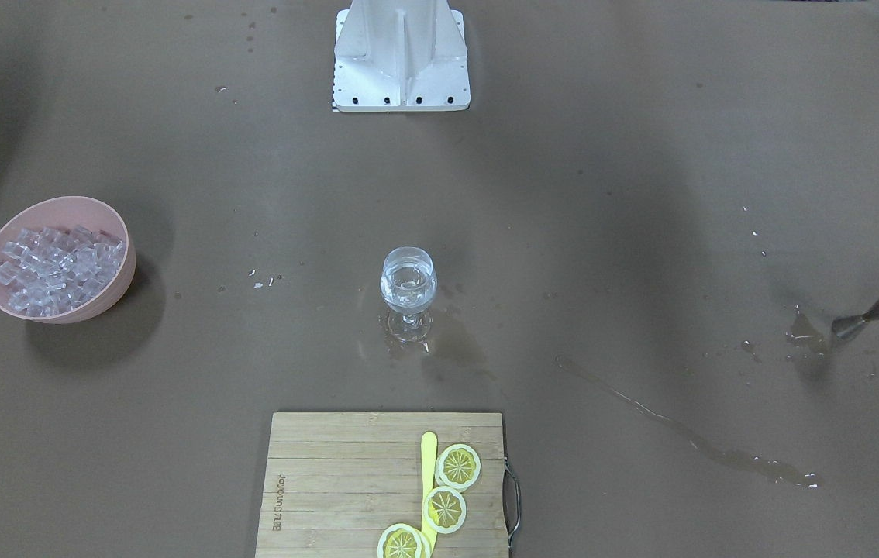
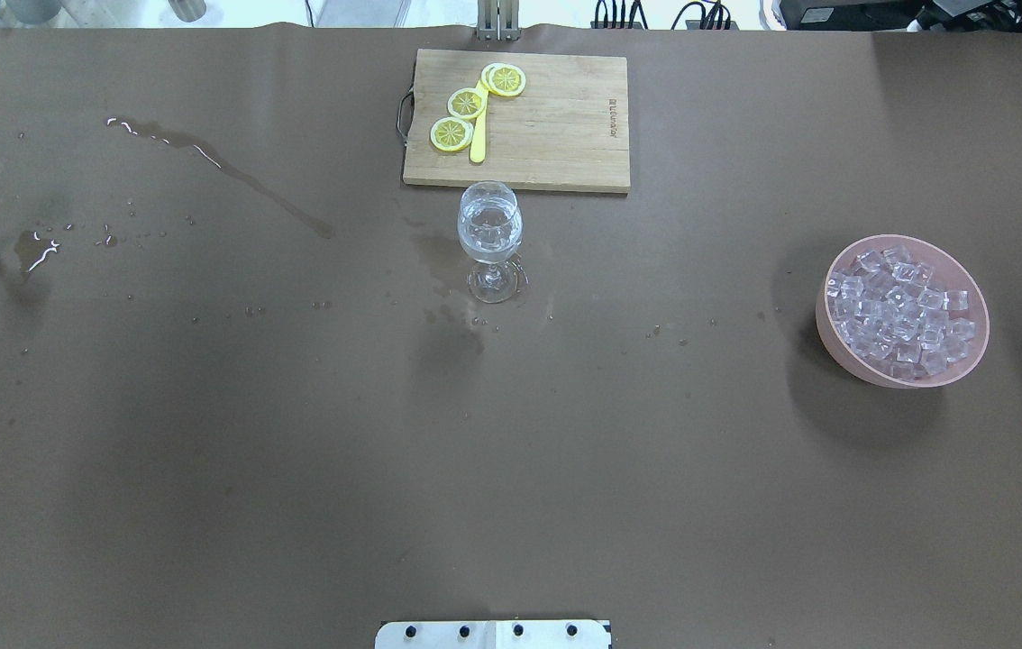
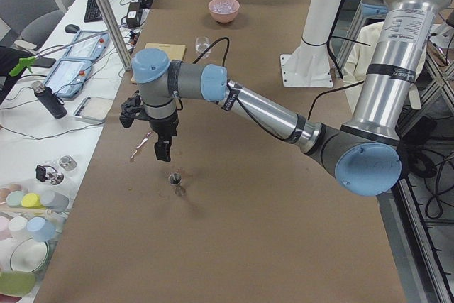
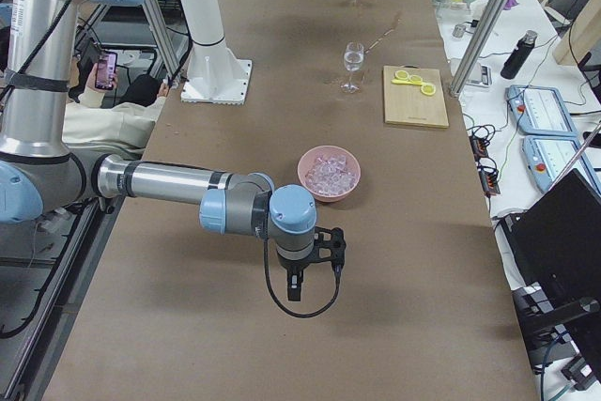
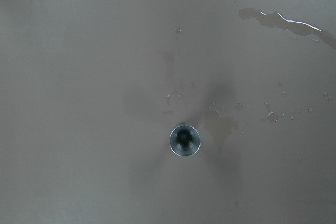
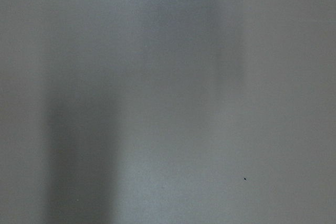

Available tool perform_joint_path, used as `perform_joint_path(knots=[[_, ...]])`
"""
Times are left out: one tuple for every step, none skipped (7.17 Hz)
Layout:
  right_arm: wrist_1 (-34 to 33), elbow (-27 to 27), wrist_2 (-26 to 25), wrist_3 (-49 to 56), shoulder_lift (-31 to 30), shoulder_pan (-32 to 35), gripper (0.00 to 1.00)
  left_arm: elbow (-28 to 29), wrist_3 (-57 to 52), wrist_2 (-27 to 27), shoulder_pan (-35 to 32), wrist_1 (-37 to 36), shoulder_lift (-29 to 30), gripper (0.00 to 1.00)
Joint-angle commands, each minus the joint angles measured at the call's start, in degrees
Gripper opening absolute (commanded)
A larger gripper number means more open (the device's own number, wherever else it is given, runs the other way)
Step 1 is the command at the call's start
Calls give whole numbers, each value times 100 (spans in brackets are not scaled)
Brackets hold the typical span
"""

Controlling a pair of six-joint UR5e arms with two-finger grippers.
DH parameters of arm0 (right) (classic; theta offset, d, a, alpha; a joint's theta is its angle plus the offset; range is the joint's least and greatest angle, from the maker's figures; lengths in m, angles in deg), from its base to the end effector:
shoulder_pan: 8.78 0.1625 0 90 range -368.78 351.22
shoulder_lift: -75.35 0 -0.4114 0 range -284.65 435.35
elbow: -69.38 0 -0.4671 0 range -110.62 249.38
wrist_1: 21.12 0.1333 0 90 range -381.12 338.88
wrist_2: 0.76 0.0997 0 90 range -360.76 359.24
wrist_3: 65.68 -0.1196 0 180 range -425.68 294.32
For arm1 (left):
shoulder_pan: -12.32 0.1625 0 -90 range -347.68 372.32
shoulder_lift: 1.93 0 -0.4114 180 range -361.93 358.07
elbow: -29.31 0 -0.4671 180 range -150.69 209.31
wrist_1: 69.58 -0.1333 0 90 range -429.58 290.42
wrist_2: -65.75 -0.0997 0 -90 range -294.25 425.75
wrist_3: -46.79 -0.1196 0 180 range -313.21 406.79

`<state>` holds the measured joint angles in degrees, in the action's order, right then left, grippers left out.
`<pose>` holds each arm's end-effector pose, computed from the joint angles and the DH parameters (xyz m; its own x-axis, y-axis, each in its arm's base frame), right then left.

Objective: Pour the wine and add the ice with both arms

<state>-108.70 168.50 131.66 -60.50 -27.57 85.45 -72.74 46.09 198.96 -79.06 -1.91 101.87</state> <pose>0.0873 -0.4665 0.6851 0.7387 -0.0196 0.6738 -0.0071 0.9993 0.0369 -0.0664 -0.6219 0.4392 0.7299 0.0367 -0.6826 0.0151 0.9975 0.0697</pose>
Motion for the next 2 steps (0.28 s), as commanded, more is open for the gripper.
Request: perform_joint_path(knots=[[127, -25, 21, -105, 27, 7, 100, 9, 0, -5, -2, 0, 17, 98], [127, -24, 29, -106, 36, 7, 100, 9, 0, -5, 7, 0, 26, 98]])
